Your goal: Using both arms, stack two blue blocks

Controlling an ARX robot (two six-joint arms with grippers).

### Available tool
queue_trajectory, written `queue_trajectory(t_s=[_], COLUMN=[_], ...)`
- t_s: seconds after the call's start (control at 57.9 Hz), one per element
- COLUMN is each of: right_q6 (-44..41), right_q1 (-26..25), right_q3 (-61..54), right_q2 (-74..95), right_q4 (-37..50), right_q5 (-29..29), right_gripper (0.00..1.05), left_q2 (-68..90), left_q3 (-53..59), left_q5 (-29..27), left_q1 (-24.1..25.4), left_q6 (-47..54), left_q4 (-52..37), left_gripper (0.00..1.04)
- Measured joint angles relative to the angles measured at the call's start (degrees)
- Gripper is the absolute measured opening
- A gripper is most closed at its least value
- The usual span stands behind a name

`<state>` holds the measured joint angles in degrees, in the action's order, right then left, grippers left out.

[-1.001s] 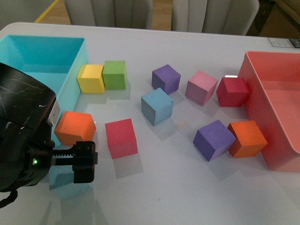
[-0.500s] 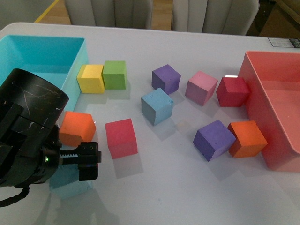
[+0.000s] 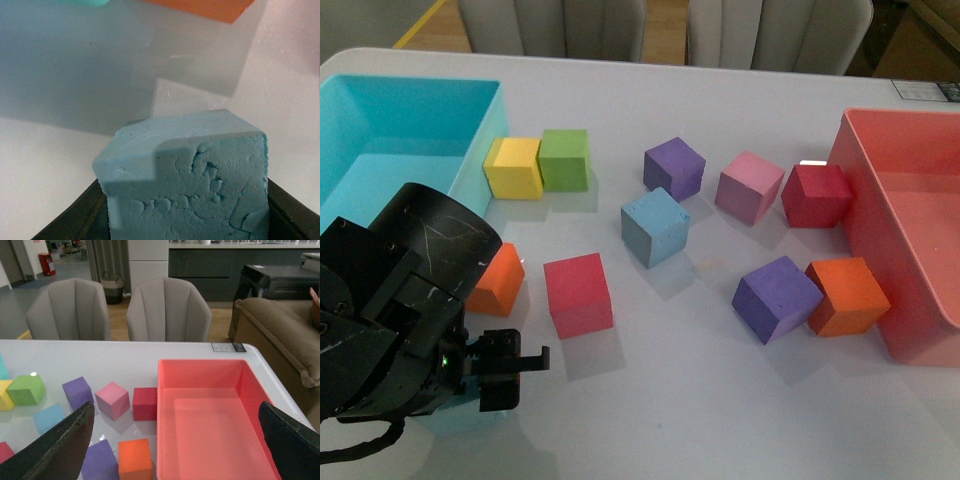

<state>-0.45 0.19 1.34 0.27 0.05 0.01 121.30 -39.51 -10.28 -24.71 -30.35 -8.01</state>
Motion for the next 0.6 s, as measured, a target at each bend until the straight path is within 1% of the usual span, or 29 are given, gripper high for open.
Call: queue_trajectory(t_s=[0.155,0.276,0.431,0.604], right_q6=[0.0,0.0,0.0,0.0], right_q1=[0.0,0.0,0.0,0.0], right_q3=[0.0,0.0,0.0,0.0], right_q2=[0.0,0.0,0.0,0.0], right_q4=[0.0,0.0,0.0,0.0], right_q5=[0.0,0.0,0.0,0.0], right_gripper=[0.96,0.96,0.96,0.96], left_q2=[-11.6,-16.3,-15.7,-10.2], left_q3=[1.6,-2.0,-10.5,-20.6], left_q5=[1.3,0.3,-1.6,-1.2], left_q1=[-2.5,-3.3,-4.1,-5.6], left_q6=[-0.1,1.4,5.4,10.0], left_q4=[5.7,10.0,13.6,16.2], left_gripper=[0.52,0.51,0.50,0.50])
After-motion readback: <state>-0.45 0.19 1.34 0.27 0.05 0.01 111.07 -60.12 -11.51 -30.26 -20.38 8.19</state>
